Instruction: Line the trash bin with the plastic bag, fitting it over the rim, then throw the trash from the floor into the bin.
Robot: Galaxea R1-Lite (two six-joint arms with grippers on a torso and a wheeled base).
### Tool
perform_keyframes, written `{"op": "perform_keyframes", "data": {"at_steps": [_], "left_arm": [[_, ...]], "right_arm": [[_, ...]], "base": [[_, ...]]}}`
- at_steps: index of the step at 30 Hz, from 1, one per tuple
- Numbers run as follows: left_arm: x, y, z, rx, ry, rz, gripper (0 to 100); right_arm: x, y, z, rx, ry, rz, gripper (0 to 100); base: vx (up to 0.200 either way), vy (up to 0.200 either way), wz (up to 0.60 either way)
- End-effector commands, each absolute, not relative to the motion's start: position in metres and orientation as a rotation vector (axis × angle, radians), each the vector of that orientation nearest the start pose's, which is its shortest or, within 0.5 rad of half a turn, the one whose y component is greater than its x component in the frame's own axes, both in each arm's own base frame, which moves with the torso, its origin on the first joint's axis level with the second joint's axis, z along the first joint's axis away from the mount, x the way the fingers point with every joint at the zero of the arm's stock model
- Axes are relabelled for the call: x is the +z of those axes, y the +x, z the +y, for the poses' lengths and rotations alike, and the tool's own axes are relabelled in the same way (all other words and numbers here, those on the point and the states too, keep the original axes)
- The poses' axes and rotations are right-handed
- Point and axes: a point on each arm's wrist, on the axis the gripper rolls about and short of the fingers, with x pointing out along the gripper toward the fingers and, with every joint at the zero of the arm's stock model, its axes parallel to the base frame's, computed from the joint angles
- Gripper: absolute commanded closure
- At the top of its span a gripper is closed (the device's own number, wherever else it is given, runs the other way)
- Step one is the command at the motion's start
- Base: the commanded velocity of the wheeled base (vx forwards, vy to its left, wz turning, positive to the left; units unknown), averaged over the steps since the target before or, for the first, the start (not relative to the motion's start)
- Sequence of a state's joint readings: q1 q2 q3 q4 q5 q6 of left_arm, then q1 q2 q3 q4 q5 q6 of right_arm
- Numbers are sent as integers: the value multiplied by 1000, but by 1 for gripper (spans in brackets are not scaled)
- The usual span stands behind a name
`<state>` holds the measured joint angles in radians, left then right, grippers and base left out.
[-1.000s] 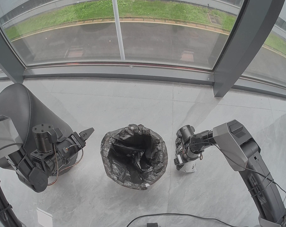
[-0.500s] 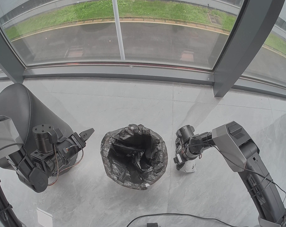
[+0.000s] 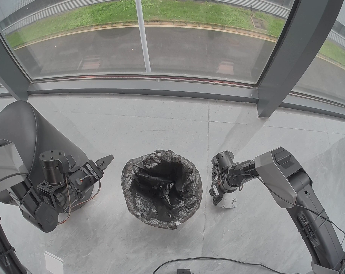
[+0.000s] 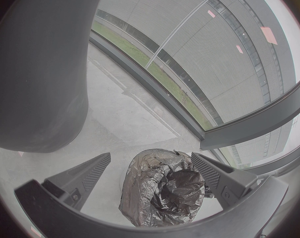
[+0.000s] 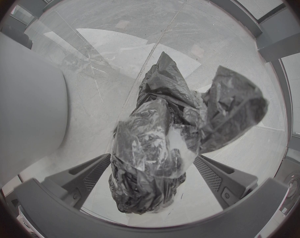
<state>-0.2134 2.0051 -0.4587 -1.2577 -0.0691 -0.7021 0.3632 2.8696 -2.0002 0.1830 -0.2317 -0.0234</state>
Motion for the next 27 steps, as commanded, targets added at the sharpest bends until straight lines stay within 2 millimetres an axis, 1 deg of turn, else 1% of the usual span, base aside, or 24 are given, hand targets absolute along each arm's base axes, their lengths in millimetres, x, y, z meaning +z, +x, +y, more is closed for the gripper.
{"op": "perform_keyframes", "data": {"at_steps": [1, 15, 19, 22, 23, 24, 25, 26, 27], "left_arm": [[70, 297, -66, -166, -672, 376, 0], [70, 297, -66, -168, -674, 377, 0], [70, 297, -66, -168, -674, 377, 0], [70, 297, -66, -168, -674, 377, 0], [70, 297, -66, -168, -674, 377, 0], [70, 297, -66, -168, -674, 377, 0], [70, 297, -66, -168, -672, 377, 0], [70, 297, -66, -168, -672, 377, 0], [70, 297, -66, -168, -674, 377, 0]], "right_arm": [[-93, 478, 176, 133, -334, 1011, 100], [-92, 478, 176, 138, -343, 1007, 100], [-85, 479, 177, 133, -348, 997, 100], [-71, 480, 178, 139, -359, 983, 100], [-71, 480, 178, 139, -359, 983, 100], [-59, 480, 178, 142, -361, 971, 100], [-58, 480, 178, 143, -362, 969, 100], [-42, 479, 178, 145, -363, 963, 100], [-32, 478, 179, 148, -362, 961, 100]], "base": [[0, 0, 0], [0, 0, 0], [0, 0, 0], [0, 0, 0], [0, 0, 0], [0, 0, 0], [0, 0, 0], [0, 0, 0], [0, 0, 0]]}}
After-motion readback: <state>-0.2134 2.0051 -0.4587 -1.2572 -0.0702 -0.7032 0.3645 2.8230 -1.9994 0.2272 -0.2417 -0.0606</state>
